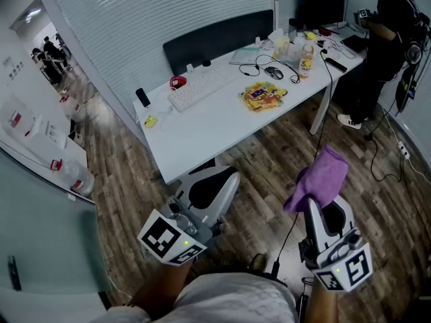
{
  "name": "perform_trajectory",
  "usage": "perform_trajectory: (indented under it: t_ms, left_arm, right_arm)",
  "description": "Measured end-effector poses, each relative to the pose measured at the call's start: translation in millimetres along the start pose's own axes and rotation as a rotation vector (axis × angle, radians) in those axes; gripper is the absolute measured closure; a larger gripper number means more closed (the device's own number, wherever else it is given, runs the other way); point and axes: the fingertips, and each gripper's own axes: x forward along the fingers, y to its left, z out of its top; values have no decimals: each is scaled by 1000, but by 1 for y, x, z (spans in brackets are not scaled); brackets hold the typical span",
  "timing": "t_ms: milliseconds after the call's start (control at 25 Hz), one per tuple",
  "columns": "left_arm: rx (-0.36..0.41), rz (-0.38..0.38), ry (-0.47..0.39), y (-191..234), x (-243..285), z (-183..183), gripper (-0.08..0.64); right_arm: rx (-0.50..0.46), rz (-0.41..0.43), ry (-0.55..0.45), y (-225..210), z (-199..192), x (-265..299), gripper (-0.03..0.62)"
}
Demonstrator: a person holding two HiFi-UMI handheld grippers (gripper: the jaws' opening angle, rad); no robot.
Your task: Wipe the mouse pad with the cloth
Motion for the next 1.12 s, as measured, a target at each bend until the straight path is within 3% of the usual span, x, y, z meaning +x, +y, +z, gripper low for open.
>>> perform_trajectory:
  t_ms: [600,1120]
  left_arm:
    - [-5,3,9,-10,16,-7,543]
    - [15,54,27,-23,42,-18,543]
  right_arm:
    - [25,25,-18,-10,8,-6,523]
    - [35,68,-11,-47,11,-18,522]
